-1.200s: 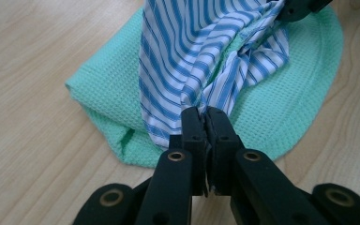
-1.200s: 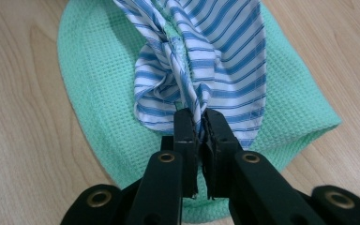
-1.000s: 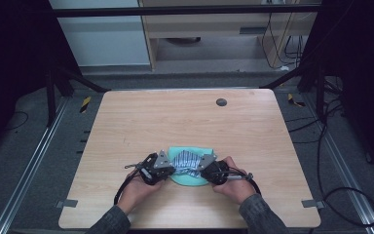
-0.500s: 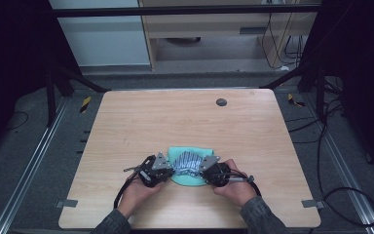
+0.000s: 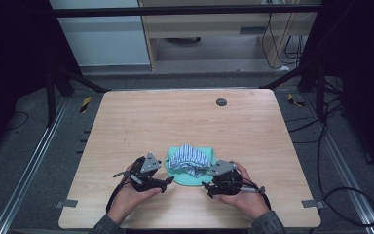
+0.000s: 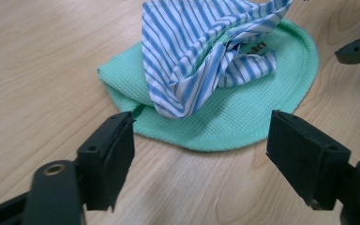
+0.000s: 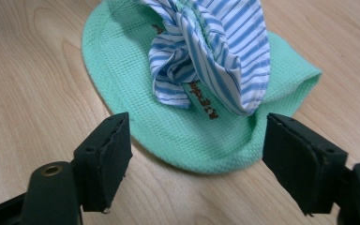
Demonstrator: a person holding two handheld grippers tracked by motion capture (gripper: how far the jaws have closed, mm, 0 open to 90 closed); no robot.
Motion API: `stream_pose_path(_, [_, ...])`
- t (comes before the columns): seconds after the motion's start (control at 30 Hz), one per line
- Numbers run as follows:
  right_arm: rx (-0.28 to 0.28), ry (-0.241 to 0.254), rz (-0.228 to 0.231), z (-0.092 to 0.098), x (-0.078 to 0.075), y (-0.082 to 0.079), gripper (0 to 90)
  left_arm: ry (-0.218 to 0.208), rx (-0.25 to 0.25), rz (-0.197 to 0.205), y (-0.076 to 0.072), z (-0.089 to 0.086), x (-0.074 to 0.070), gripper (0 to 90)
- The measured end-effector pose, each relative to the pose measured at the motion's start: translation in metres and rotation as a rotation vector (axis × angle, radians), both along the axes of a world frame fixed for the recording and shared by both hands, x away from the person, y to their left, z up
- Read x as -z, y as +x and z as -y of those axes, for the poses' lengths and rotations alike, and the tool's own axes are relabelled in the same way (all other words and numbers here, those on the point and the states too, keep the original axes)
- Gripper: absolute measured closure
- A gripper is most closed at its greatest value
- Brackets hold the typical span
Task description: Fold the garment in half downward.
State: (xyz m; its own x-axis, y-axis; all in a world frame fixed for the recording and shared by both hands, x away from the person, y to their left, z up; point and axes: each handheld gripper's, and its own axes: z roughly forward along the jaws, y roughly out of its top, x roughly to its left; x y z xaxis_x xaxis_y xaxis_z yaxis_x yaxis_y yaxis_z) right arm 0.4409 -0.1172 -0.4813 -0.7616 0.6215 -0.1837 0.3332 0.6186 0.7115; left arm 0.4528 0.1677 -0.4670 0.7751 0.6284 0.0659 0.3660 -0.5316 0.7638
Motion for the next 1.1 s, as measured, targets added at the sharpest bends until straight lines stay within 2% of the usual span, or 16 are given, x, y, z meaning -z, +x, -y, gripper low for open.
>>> stream_pose_path(0.03, [0.010, 0.000, -0.001, 0.002, -0.001, -0.001, 22.1, 0.000, 0.000, 0.000, 0.000, 0.000, 0.000, 20.1])
stream_pose_path(0.1, [0.023, 0.007, 0.005, 0.007, -0.001, -0.002, 19.5, 0.013, -0.039, 0.017, -0.002, -0.010, -0.007, 16.8])
stream_pose_path(0.13, [0.040, 0.009, 0.013, 0.010, -0.002, -0.002, 18.9, 0.018, -0.064, 0.025, 0.000, -0.016, -0.009, 14.2])
stream_pose_path(0.17, [0.063, 0.014, 0.025, 0.016, -0.004, -0.001, 18.0, 0.018, -0.064, 0.025, 0.000, -0.016, -0.009, 12.1])
stream_pose_path(0.2, [0.093, 0.029, 0.035, 0.021, -0.006, 0.001, 17.1, 0.010, -0.118, 0.026, 0.008, -0.032, -0.011, 9.6])
stream_pose_path(0.37, [0.277, 0.110, 0.047, 0.054, -0.006, 0.022, 10.4, -0.035, -0.272, 0.000, 0.031, -0.079, -0.007, 7.0])
stream_pose_path(0.43, [0.364, 0.128, 0.033, 0.065, -0.002, 0.032, 8.8, -0.062, -0.311, -0.015, 0.038, -0.094, -0.001, 6.9])
stream_pose_path(0.5, [0.442, 0.148, 0.008, 0.076, 0.005, 0.042, 7.3, -0.061, -0.353, -0.027, 0.044, -0.104, 0.006, 6.8])
stream_pose_path(0.57, [0.490, 0.157, -0.016, 0.082, 0.010, 0.048, 8.3, -0.062, -0.378, -0.050, 0.050, -0.110, 0.012, 6.8])
stream_pose_path(0.7, [0.572, 0.138, -0.052, 0.091, 0.022, 0.059, 8.2, -0.039, -0.409, -0.071, 0.056, -0.115, 0.022, 6.9])
stream_pose_path(0.73, [0.597, 0.130, -0.068, 0.091, 0.025, 0.061, 8.3, -0.035, -0.434, -0.081, 0.059, -0.117, 0.028, 6.8])
stream_pose_path(0.8, [0.611, 0.133, -0.078, 0.093, 0.028, 0.063, 7.0, -0.039, -0.449, -0.096, 0.061, -0.117, 0.032, 6.8])
stream_pose_path(0.87, [0.616, 0.161, -0.081, 0.094, 0.031, 0.063, 5.9, -0.050, -0.447, -0.113, 0.063, -0.117, 0.036, 6.8])
stream_pose_path(0.97, [0.624, 0.161, -0.088, 0.093, 0.031, 0.063, 4.8, -0.053, -0.444, -0.095, 0.063, -0.116, 0.040, 4.8])
stream_pose_path(1.03, [0.632, 0.160, -0.090, 0.093, 0.031, 0.063, 3.6, -0.005, -0.430, -0.083, 0.063, -0.114, 0.041, 4.5])
stream_pose_path(1.1, [0.635, 0.162, -0.093, 0.093, 0.031, 0.063, 3.3, 0.005, -0.428, -0.079, 0.063, -0.113, 0.041, 2.7])
